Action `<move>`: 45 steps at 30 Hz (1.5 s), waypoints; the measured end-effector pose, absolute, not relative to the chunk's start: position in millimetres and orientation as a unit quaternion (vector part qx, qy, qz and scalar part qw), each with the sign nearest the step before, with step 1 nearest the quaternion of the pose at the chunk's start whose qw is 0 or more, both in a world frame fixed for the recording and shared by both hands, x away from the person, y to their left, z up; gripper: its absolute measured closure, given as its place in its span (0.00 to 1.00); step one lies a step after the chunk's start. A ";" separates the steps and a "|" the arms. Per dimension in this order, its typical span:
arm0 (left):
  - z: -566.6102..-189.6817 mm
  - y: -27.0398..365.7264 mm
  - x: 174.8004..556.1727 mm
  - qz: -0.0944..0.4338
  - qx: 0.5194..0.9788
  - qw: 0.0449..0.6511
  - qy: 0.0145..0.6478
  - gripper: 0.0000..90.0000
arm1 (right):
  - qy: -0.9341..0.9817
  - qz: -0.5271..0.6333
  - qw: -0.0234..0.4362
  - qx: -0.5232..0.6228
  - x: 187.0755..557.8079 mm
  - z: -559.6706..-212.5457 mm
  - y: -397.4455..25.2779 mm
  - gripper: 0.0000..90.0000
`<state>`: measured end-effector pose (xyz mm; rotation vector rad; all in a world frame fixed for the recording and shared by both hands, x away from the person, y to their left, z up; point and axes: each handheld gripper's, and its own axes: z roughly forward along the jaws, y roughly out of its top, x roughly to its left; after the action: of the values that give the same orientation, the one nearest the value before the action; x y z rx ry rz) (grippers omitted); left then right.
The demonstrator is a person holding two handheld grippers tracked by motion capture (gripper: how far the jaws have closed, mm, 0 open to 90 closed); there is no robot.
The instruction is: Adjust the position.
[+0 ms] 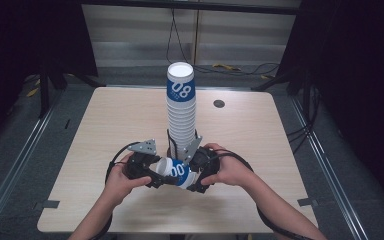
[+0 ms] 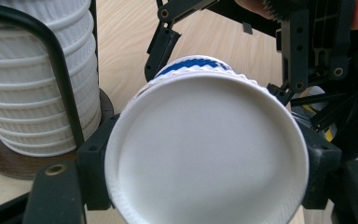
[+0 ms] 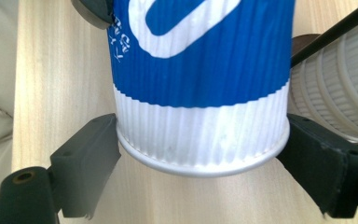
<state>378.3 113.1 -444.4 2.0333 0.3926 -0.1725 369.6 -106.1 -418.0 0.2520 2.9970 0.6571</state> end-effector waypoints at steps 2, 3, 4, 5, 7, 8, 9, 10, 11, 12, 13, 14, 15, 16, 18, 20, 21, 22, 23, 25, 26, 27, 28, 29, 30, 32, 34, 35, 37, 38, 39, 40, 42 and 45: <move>-443.9 112.9 378.2 -0.071 0.844 0.507 0.161 0.29 | 0.971 0.223 0.033 0.083 369.2 -418.7 -108.6 0.15; -443.6 113.0 378.0 -0.071 0.843 0.508 0.162 0.29 | 0.969 0.230 0.032 0.084 369.5 -419.4 -109.8 0.14; -443.4 113.4 378.2 -0.070 0.844 0.507 0.161 0.29 | 0.968 0.232 0.032 0.091 368.4 -419.2 -111.5 0.15; -443.3 113.9 378.4 -0.069 0.844 0.507 0.162 0.29 | 0.965 0.245 0.036 0.082 369.9 -420.1 -112.9 0.15; -443.1 115.4 379.1 -0.068 0.842 0.509 0.165 0.29 | 0.963 0.251 0.038 0.093 369.7 -419.6 -116.8 0.14; -442.9 116.3 379.4 -0.068 0.842 0.509 0.166 0.29 | 0.961 0.258 0.039 0.093 370.4 -419.2 -119.0 0.14; -442.6 116.7 379.3 -0.069 0.840 0.511 0.167 0.29 | 0.959 0.264 0.037 0.099 370.1 -418.7 -121.2 0.14; -442.0 117.6 379.7 -0.068 0.841 0.510 0.166 0.29 | 0.955 0.275 0.038 0.101 370.7 -418.5 -123.5 0.14; -441.3 118.2 379.7 -0.067 0.840 0.511 0.167 0.29 | 0.952 0.286 0.034 0.107 371.2 -419.0 -125.6 0.14; -441.0 118.6 379.8 -0.068 0.839 0.514 0.168 0.29 | 0.950 0.291 0.034 0.109 371.5 -418.8 -127.7 0.14; -440.7 118.9 379.9 -0.066 0.838 0.514 0.167 0.29 | 0.948 0.296 0.034 0.113 371.1 -418.5 -129.5 0.14; -440.4 119.4 380.1 -0.065 0.839 0.514 0.167 0.29 | 0.946 0.301 0.034 0.113 371.5 -418.7 -131.1 0.14; -440.3 119.7 380.2 -0.065 0.839 0.514 0.168 0.29 | 0.945 0.305 0.034 0.115 371.7 -419.5 -132.2 0.14; -440.3 120.0 380.2 -0.065 0.839 0.514 0.169 0.29 | 0.944 0.308 0.036 0.114 372.0 -420.5 -133.3 0.14; -440.4 120.7 380.3 -0.064 0.838 0.514 0.170 0.29 | 0.943 0.309 0.037 0.118 371.4 -423.1 -135.0 0.14; -440.1 121.3 379.9 -0.064 0.837 0.516 0.172 0.29 | 0.941 0.315 0.035 0.121 370.9 -425.9 -136.5 0.14; -439.7 121.6 380.0 -0.064 0.837 0.516 0.170 0.29 | 0.939 0.320 0.036 0.123 370.8 -427.2 -136.9 0.14; -439.1 122.1 380.0 -0.063 0.838 0.515 0.169 0.29 | 0.937 0.325 0.034 0.124 370.8 -428.4 -137.4 0.14; -438.8 122.2 379.6 -0.065 0.836 0.517 0.171 0.29 | 0.935 0.329 0.031 0.129 370.4 -429.3 -138.0 0.14; -438.1 123.1 380.0 -0.062 0.837 0.516 0.169 0.29 | 0.932 0.336 0.032 0.134 369.9 -430.9 -138.7 0.14; -438.1 123.3 380.1 -0.062 0.838 0.515 0.170 0.29 | 0.931 0.338 0.031 0.136 369.9 -431.3 -139.3 0.14; -438.3 123.3 380.1 -0.062 0.837 0.515 0.171 0.29 | 0.929 0.343 0.032 0.134 370.2 -431.9 -139.7 0.14; -438.5 123.6 380.2 -0.063 0.837 0.516 0.172 0.29 | 0.928 0.346 0.032 0.135 370.1 -432.4 -140.0 0.14; -438.7 123.7 380.5 -0.063 0.837 0.516 0.173 0.29 | 0.926 0.351 0.031 0.136 369.9 -432.8 -140.4 0.14; -438.6 124.2 380.7 -0.062 0.838 0.514 0.173 0.29 | 0.925 0.355 0.029 0.135 369.6 -432.9 -140.7 0.14; -438.5 124.8 381.1 -0.061 0.838 0.514 0.173 0.29 | 0.923 0.359 0.030 0.138 368.9 -433.7 -140.9 0.14; -438.1 125.3 381.1 -0.060 0.839 0.513 0.174 0.29 | 0.922 0.360 0.031 0.140 368.2 -434.8 -140.8 0.14; -438.4 125.2 380.9 -0.062 0.837 0.515 0.174 0.29 | 0.921 0.362 0.033 0.138 368.1 -435.6 -140.8 0.14; -438.0 125.6 380.9 -0.061 0.837 0.515 0.173 0.29 | 0.919 0.368 0.033 0.138 368.0 -436.1 -140.7 0.14; -437.9 125.6 380.9 -0.063 0.836 0.517 0.173 0.29 | 0.917 0.371 0.034 0.141 367.8 -436.2 -140.7 0.14; -437.7 125.6 380.6 -0.063 0.834 0.519 0.175 0.29 | 0.916 0.375 0.033 0.142 367.7 -436.1 -140.9 0.14; -437.3 125.8 380.5 -0.062 0.835 0.518 0.174 0.29 | 0.913 0.380 0.032 0.143 367.7 -436.4 -140.8 0.14; -436.9 126.0 380.3 -0.064 0.834 0.520 0.174 0.29 | 0.912 0.383 0.033 0.145 366.8 -436.4 -140.4 0.14; -437.1 126.1 380.1 -0.066 0.832 0.522 0.175 0.29 | 0.910 0.388 0.033 0.143 366.8 -436.6 -139.7 0.14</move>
<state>380.1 126.1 -437.1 1.9941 0.4185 -0.1592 366.8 -139.7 -436.6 0.4408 2.7989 1.1950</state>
